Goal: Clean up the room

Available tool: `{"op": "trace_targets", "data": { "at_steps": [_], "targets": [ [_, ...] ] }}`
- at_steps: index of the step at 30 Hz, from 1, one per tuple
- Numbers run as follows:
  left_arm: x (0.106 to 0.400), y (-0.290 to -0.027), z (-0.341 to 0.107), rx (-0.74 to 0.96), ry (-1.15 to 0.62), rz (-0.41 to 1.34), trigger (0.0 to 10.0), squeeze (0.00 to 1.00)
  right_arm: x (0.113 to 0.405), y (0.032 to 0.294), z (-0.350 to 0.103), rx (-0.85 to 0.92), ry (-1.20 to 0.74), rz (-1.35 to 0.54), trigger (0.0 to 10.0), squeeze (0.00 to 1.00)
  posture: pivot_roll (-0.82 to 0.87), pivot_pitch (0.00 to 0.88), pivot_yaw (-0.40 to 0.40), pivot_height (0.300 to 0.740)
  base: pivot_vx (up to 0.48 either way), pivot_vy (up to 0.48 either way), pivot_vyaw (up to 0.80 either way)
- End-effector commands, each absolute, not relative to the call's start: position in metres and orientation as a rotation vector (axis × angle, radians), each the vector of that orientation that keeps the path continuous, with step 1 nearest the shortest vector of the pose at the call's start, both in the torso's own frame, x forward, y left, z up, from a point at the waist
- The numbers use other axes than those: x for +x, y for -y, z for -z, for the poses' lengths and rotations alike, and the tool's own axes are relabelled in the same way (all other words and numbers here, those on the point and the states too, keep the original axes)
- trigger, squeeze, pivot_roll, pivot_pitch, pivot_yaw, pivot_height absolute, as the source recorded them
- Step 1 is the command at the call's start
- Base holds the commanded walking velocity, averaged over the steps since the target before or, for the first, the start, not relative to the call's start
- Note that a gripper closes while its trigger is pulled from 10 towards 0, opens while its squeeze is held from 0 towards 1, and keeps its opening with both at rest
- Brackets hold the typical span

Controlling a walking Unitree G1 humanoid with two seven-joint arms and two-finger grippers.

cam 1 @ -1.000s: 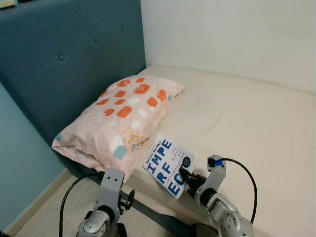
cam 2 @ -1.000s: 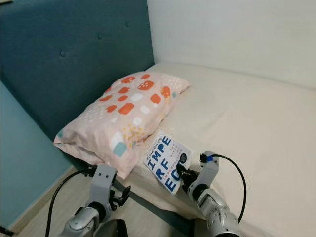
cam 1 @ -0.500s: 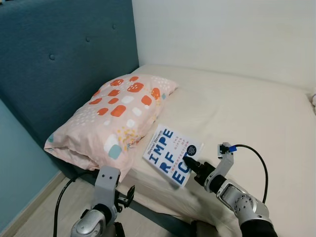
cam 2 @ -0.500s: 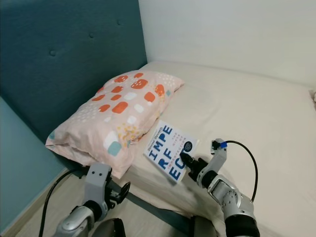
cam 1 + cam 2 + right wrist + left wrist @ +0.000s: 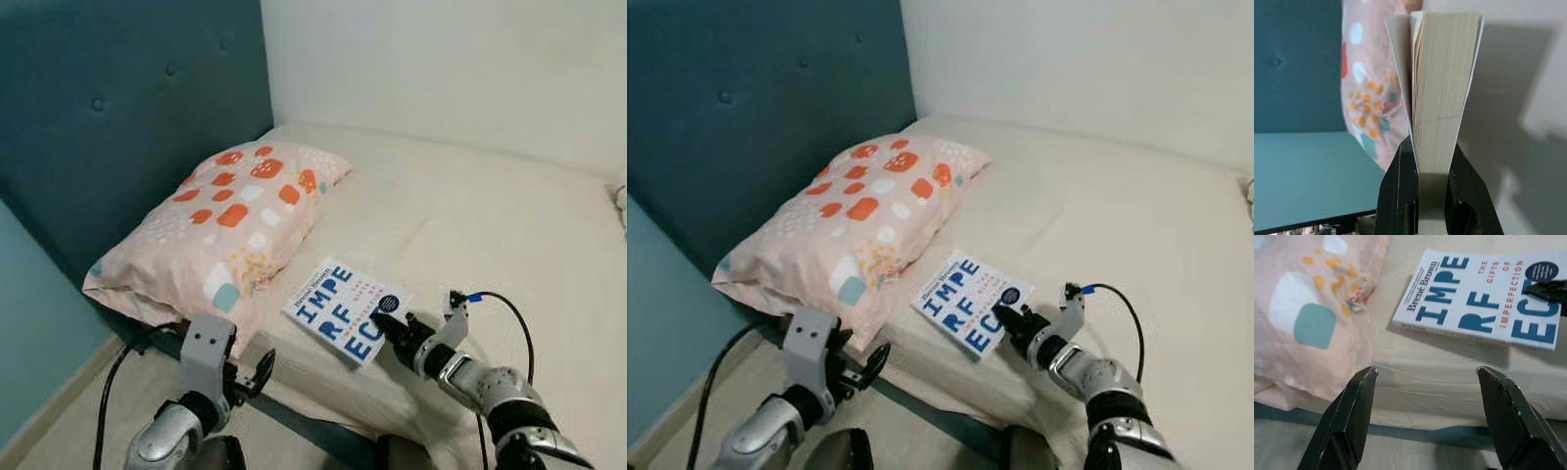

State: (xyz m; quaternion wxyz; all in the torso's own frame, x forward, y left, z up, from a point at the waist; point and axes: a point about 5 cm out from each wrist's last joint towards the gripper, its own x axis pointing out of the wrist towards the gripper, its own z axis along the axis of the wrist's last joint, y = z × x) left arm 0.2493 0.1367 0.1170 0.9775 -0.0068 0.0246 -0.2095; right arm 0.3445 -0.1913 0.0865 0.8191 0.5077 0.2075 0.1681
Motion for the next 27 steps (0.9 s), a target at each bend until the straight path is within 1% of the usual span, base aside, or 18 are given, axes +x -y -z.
{"op": "trace_targets", "data": {
  "at_steps": [1,2,5,7,9,11,12,13,14,15,16,18,19,21,23,27],
  "targets": [
    [0.245,-0.144,-0.115,-0.008,-0.073,0.417,10.0,0.00,0.344,0.189,-0.085,1.112,-0.466,-0.360,10.0,0.00,0.11,0.240,-0.006,0.577,0.000,0.000,0.00],
    [0.244,-0.144,-0.121,-0.004,-0.064,0.420,10.0,0.00,0.345,0.185,-0.085,1.102,-0.508,-0.373,10.0,0.00,0.13,0.253,-0.011,0.577,0.000,0.000,0.00],
    [0.244,-0.144,-0.122,-0.003,-0.061,0.421,10.0,0.00,0.346,0.183,-0.086,1.102,-0.520,-0.377,10.0,0.00,0.13,0.253,-0.011,0.577,0.000,0.000,0.00],
    [0.245,-0.143,-0.127,0.000,-0.053,0.439,10.0,0.00,0.349,0.179,-0.091,1.065,-0.542,-0.421,10.0,0.00,0.14,0.259,-0.011,0.577,0.000,0.000,0.00],
    [0.245,-0.143,-0.130,0.002,-0.049,0.454,10.0,0.00,0.351,0.178,-0.095,1.003,-0.563,-0.458,10.0,0.00,0.14,0.262,-0.011,0.577,0.000,0.000,0.00],
    [0.244,-0.142,-0.132,0.001,-0.049,0.465,10.0,0.00,0.352,0.181,-0.096,0.898,-0.578,-0.481,10.0,0.00,0.14,0.262,-0.011,0.577,0.000,0.000,0.00],
    [0.244,-0.142,-0.132,0.001,-0.049,0.465,10.0,0.00,0.352,0.181,-0.096,0.898,-0.578,-0.481,10.0,0.00,0.14,0.262,-0.011,0.577,0.000,0.000,0.00],
    [0.244,-0.141,-0.133,-0.004,-0.047,0.470,10.0,0.00,0.353,0.183,-0.097,0.849,-0.580,-0.486,10.0,0.00,0.15,0.264,-0.011,0.577,0.000,0.000,0.00],
    [0.244,-0.141,-0.133,-0.004,-0.047,0.470,10.0,0.00,0.353,0.183,-0.097,0.849,-0.580,-0.486,10.0,0.00,0.15,0.264,-0.011,0.577,0.000,0.000,0.00],
    [0.243,-0.140,-0.135,-0.007,-0.049,0.479,10.0,0.00,0.355,0.192,-0.102,0.708,-0.576,-0.514,10.0,0.00,0.14,0.266,-0.010,0.577,0.000,0.000,0.00],
    [0.243,-0.140,-0.135,-0.007,-0.049,0.479,10.0,0.00,0.355,0.192,-0.102,0.708,-0.576,-0.514,10.0,0.00,0.14,0.266,-0.010,0.577,0.000,0.000,0.00],
    [0.241,-0.140,-0.136,-0.008,-0.055,0.486,10.0,0.00,0.356,0.199,-0.106,0.611,-0.577,-0.549,10.0,0.00,0.14,0.268,-0.008,0.577,0.000,0.000,0.00],
    [0.241,-0.140,-0.136,-0.008,-0.055,0.486,10.0,0.00,0.356,0.199,-0.106,0.611,-0.577,-0.549,10.0,0.00,0.14,0.268,-0.008,0.577,0.000,0.000,0.00],
    [0.241,-0.139,-0.136,-0.010,-0.060,0.489,10.0,0.00,0.356,0.204,-0.110,0.543,-0.584,-0.571,10.0,0.00,0.14,0.270,-0.007,0.577,0.000,0.000,0.00],
    [0.241,-0.139,-0.136,-0.010,-0.062,0.489,10.0,0.00,0.357,0.207,-0.111,0.515,-0.582,-0.576,10.0,0.00,0.14,0.271,-0.006,0.577,0.000,0.000,0.00],
    [0.240,-0.139,-0.135,-0.011,-0.069,0.487,10.0,0.00,0.358,0.211,-0.114,0.486,-0.561,-0.563,10.0,0.00,0.14,0.273,-0.002,0.577,0.000,0.000,0.00]
  ]
}}
